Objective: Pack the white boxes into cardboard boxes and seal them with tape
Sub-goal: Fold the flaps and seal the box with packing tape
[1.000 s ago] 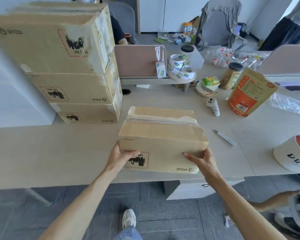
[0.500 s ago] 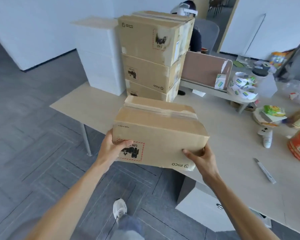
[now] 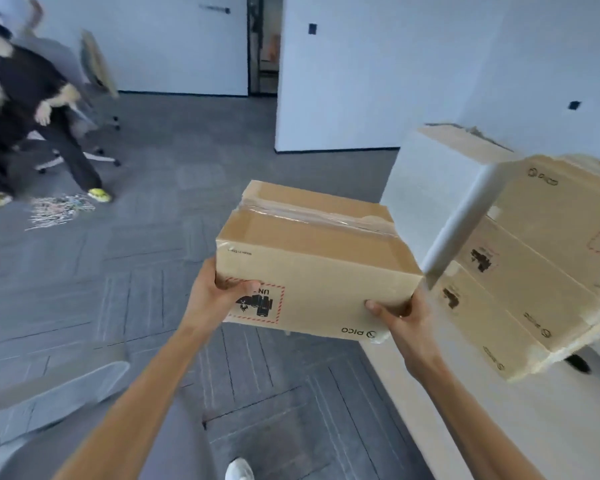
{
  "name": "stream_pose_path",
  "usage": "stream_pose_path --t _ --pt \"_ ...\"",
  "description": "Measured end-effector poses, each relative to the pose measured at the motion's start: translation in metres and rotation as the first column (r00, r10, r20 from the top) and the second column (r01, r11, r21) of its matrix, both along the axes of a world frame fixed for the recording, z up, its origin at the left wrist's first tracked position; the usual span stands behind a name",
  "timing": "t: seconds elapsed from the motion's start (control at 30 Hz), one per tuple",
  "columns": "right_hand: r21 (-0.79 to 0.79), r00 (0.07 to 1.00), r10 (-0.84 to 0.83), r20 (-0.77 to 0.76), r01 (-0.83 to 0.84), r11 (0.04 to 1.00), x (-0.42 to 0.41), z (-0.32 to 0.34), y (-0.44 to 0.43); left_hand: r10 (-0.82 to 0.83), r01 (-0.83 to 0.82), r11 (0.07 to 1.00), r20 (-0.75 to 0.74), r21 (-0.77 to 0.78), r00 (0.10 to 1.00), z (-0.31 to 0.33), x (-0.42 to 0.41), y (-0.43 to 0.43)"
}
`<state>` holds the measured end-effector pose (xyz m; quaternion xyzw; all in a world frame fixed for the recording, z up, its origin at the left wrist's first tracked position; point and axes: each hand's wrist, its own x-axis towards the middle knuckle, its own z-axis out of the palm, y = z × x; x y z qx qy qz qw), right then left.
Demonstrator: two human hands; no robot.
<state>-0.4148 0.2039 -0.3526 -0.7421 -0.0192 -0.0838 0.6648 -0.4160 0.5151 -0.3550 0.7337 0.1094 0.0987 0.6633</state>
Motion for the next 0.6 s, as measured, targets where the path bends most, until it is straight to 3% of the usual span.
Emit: stream_pose_path --t 0.27,0.6 --pt "-0.034 0.986 0.168 0.024 -0.167 0.985 0.180 0.015 0.107 0.141 -0.139 0.990 0.044 -0.039 0.989 0.005 0.124 0.107" --pt "0.096 0.981 0.187 0.056 -0.192 0.977 0.367 0.013 0.176 0.162 -0.170 0.983 0.111 0.069 0.980 0.037 0.301 0.170"
